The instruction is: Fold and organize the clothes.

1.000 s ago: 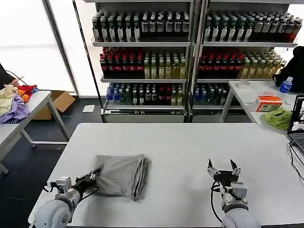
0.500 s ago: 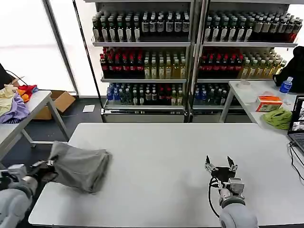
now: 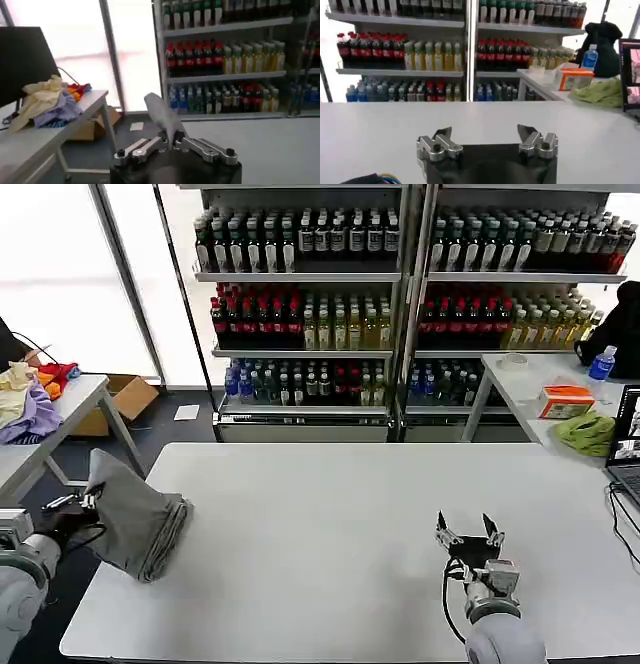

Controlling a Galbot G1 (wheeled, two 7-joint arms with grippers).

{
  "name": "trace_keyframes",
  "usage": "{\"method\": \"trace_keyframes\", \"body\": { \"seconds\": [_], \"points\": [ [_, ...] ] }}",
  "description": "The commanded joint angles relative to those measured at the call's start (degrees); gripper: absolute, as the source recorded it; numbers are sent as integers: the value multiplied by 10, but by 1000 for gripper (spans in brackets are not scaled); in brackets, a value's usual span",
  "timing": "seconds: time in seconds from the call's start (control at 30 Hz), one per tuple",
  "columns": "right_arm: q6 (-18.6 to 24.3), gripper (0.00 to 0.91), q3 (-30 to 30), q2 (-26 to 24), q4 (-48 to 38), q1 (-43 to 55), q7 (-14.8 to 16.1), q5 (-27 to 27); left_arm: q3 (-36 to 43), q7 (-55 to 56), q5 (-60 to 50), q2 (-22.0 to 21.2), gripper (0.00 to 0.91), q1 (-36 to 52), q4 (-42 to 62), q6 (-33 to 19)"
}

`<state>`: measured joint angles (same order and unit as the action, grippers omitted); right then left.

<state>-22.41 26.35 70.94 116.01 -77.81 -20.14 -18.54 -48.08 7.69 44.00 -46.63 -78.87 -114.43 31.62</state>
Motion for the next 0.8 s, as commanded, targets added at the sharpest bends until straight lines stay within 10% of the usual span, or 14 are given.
{"method": "trace_keyframes", "body": {
  "seconds": [0.03, 0.43, 0.73, 0.77, 0.8],
  "points": [
    [-6, 907, 4, 17, -2, -11, 1, 8, 193, 74, 18, -42, 0, 48, -93, 14],
    [-21, 907, 5, 52, -8, -24, -3, 70, 567, 131, -50, -230, 0, 257, 17, 14],
    [-21, 907, 11, 60, -2, -31, 2, 86, 597, 116, -88, -278, 0, 320, 132, 6],
    [-21, 907, 11, 59, -4, -29, 3, 86, 596, 116, -87, -275, 81, 320, 131, 5],
    [-21, 907, 10, 58, -8, -25, 4, 85, 591, 117, -85, -272, 423, 320, 127, 5]
  ]
}}
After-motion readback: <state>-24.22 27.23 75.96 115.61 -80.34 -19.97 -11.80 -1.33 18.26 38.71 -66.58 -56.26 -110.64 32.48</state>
